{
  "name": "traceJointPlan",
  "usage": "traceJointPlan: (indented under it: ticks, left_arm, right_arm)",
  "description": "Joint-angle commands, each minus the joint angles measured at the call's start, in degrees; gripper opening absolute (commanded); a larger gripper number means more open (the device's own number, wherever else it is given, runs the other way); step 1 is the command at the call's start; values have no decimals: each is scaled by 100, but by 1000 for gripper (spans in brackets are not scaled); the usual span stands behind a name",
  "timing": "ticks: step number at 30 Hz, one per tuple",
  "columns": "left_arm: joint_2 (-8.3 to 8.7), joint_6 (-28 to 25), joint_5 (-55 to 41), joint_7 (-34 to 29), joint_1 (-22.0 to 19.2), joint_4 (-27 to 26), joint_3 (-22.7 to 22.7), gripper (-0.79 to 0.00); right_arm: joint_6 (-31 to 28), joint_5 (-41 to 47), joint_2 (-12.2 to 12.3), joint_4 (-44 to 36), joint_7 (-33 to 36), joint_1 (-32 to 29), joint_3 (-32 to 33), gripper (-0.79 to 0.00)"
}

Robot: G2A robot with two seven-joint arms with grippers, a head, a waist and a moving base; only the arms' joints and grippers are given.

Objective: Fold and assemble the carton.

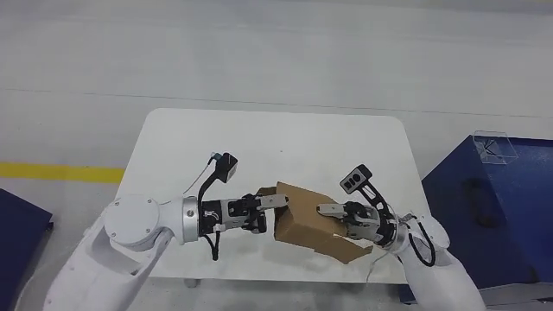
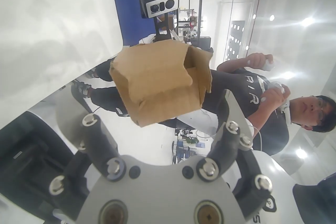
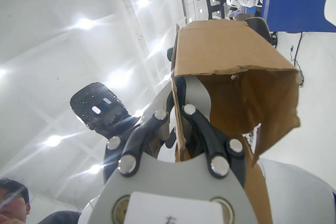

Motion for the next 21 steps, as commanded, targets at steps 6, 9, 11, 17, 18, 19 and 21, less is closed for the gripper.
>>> traceJointPlan:
  ticks: [6,9,11,17,18,19,21]
  left_arm:
    - [-7,162,308,-63,-133,210,278,0]
    - [-20,121,284,-63,-144,236,368,0]
    - [-27,82,289,-44,-155,237,418,0]
    - [-10,-155,17,6,-98,145,170,0]
    - [5,-213,-38,-6,-58,94,58,0]
    - [21,-267,-100,8,-6,39,-74,0]
    - [44,-349,-218,30,73,-42,-281,0]
  right_arm:
    - [208,213,11,1,147,5,6,-785]
    - [372,301,17,31,241,25,-17,-785]
    - [557,378,19,72,300,42,-58,-785]
    - [1600,1036,4,578,40,313,-146,-785]
    - [1825,1180,-1,697,-5,394,-166,-785]
    - [2031,1279,-4,808,-26,477,-193,-785]
    - [2331,1384,-7,975,-32,574,-245,-785]
